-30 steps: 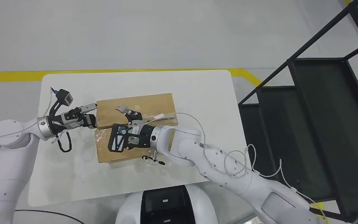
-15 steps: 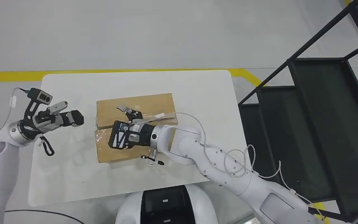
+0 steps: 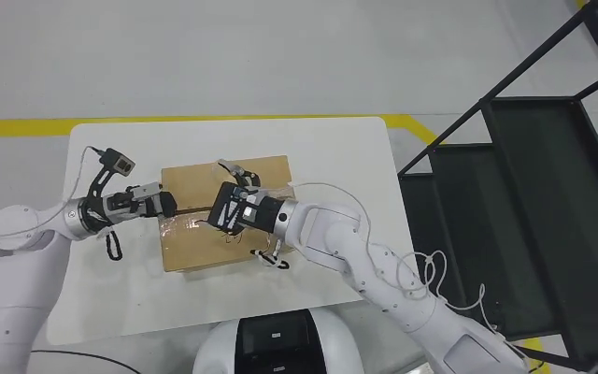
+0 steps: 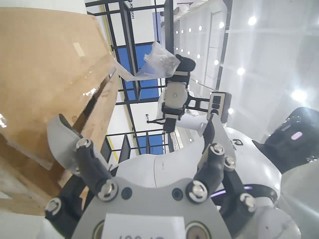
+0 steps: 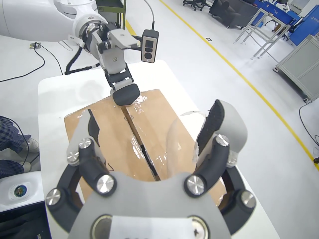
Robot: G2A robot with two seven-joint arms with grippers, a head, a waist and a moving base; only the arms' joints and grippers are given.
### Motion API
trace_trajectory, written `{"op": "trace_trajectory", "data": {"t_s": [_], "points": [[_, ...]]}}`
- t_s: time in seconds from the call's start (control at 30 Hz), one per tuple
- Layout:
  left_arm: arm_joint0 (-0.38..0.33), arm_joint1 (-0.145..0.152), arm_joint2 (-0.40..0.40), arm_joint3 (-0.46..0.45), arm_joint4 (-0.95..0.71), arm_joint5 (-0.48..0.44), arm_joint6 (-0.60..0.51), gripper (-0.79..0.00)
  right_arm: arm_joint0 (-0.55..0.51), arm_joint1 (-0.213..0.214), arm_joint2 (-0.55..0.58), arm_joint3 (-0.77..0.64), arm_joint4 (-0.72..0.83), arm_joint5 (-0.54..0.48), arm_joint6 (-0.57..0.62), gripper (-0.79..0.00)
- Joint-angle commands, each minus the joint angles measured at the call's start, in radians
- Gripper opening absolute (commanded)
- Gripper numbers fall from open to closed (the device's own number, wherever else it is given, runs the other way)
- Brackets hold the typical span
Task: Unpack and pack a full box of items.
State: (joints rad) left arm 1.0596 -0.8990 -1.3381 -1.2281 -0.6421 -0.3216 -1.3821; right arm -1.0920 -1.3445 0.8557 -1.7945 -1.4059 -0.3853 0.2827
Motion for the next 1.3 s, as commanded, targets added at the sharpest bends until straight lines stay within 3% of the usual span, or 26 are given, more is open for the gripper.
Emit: {"op": "trace_trajectory", "data": {"t_s": [0.0,0.23,0.47,0.63,0.9,1.27], "points": [[-0.004,-0.002,0.012,0.001,0.038,-0.012,0.019,0.0,-0.003,0.001,0.008,-0.002,0.006,-0.004,-0.002,0.0],[0.004,-0.001,0.011,-0.005,0.069,-0.018,0.046,0.0,-0.011,0.003,0.027,-0.013,0.01,-0.01,-0.005,0.0],[0.026,0.005,-0.046,-0.009,-0.087,0.002,-0.051,0.0,-0.019,0.003,0.035,-0.021,0.009,-0.01,-0.003,0.0],[0.038,0.012,-0.052,-0.019,-0.061,0.026,-0.114,0.0,-0.019,0.002,0.034,-0.023,0.008,-0.01,0.001,0.0],[0.039,0.015,-0.024,-0.025,0.13,0.041,0.006,0.0,-0.017,-0.001,0.029,-0.018,0.01,-0.011,0.009,0.0],[0.048,0.014,-0.018,-0.044,0.153,0.041,0.052,0.0,0.014,-0.017,-0.029,0.047,0.043,-0.042,0.037,0.0]]}}
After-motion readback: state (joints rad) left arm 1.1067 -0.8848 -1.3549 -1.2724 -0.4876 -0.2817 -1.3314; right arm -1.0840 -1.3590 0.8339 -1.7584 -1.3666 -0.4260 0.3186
